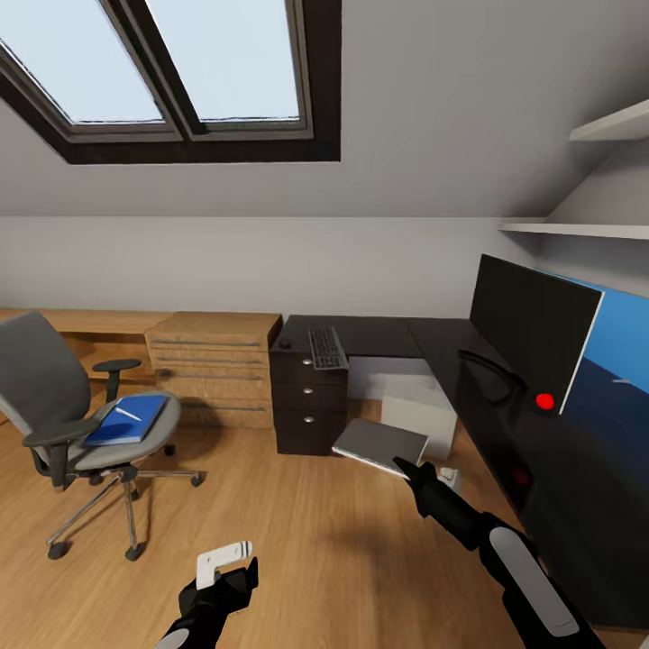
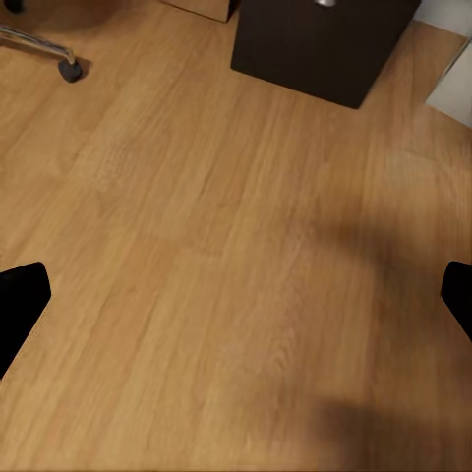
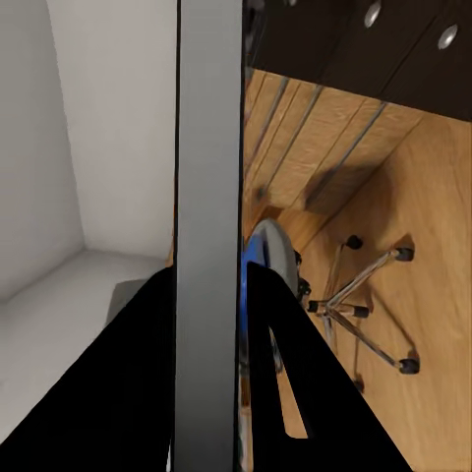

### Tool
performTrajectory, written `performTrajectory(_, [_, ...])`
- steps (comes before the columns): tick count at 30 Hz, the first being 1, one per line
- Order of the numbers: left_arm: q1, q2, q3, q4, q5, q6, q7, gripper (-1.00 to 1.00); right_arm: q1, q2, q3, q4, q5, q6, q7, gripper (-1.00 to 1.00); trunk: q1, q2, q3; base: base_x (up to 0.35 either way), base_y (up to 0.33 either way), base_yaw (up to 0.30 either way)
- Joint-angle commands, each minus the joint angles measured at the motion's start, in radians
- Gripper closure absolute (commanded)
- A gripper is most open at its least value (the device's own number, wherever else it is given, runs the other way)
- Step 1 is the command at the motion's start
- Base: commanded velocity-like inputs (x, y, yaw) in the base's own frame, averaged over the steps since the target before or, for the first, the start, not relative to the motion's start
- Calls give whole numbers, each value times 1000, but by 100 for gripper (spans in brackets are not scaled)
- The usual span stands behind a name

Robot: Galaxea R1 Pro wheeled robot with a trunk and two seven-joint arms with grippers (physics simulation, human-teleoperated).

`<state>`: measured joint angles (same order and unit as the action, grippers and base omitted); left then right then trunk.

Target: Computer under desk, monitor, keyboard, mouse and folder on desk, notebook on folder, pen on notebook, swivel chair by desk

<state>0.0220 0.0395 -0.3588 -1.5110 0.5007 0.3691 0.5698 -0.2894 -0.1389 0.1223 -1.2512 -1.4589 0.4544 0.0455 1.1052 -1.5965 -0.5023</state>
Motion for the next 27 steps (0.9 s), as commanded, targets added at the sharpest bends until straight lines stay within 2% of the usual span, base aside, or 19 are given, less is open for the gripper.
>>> performTrajectory(1, [0,1,-2,2,7,2,8,-100,-1,-1,1,1,-5,-7,12,100,0,0,-1,123,28,0])
performTrajectory(4, [0,0,-3,17,5,0,8,-100,0,-2,0,5,-6,-69,50,100,0,0,-1,55,12,0])
performTrajectory(16, [0,0,-3,18,4,-1,9,-100,0,-2,0,4,-6,-78,51,100,0,0,-1,263,0,0])
performTrajectory(27, [-1,0,-3,18,4,-2,9,-100,0,-2,0,4,-7,-79,50,100,-42,77,34,320,0,0])
